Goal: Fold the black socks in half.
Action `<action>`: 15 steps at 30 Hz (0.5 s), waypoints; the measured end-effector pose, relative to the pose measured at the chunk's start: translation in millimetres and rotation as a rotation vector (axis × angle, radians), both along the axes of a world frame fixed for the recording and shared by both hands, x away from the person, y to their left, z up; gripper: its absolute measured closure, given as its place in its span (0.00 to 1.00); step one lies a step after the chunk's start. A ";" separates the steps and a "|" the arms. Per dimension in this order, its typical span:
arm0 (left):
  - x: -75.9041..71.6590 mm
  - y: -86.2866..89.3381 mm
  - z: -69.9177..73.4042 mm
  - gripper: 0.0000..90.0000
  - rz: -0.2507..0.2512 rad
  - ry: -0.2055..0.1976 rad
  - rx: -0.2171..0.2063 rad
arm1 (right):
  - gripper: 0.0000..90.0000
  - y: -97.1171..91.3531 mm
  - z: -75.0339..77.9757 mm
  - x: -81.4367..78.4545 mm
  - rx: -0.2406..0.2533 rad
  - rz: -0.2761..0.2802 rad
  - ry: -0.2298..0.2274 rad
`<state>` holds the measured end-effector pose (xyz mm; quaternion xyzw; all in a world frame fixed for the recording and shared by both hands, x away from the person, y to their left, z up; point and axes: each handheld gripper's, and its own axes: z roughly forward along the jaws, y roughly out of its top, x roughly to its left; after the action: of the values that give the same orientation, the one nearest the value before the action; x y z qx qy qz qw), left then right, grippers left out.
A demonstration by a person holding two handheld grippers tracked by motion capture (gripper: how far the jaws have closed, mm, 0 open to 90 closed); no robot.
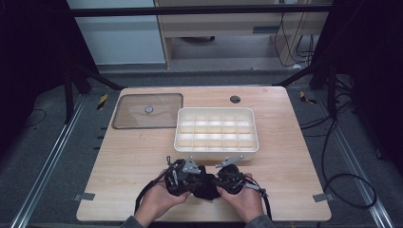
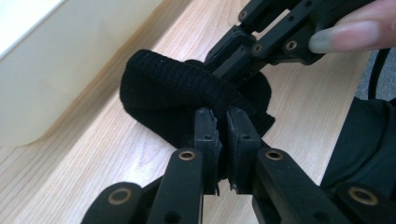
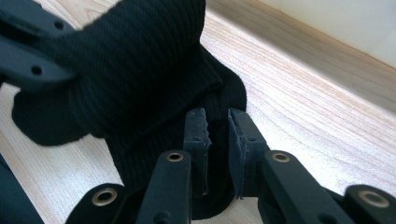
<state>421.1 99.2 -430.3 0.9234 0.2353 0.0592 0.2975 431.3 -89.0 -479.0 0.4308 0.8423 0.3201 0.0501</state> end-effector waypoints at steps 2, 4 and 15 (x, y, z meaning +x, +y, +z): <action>-1.9 -3.8 -1.2 0.93 -0.008 -0.002 0.004 | 0.86 -0.7 -0.3 -0.7 0.007 0.003 -0.004; -3.2 -7.1 -2.5 0.93 -0.011 -0.008 0.016 | 0.84 -2.3 -0.1 -1.5 0.010 0.005 -0.020; -6.7 -16.7 -5.6 0.93 -0.029 -0.005 0.037 | 0.81 -33.4 13.2 -14.6 0.048 -0.033 -0.079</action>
<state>414.4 82.5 -435.9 0.9318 0.2200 0.0615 0.2819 416.7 -122.4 -465.9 0.4326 0.8246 0.3560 0.0783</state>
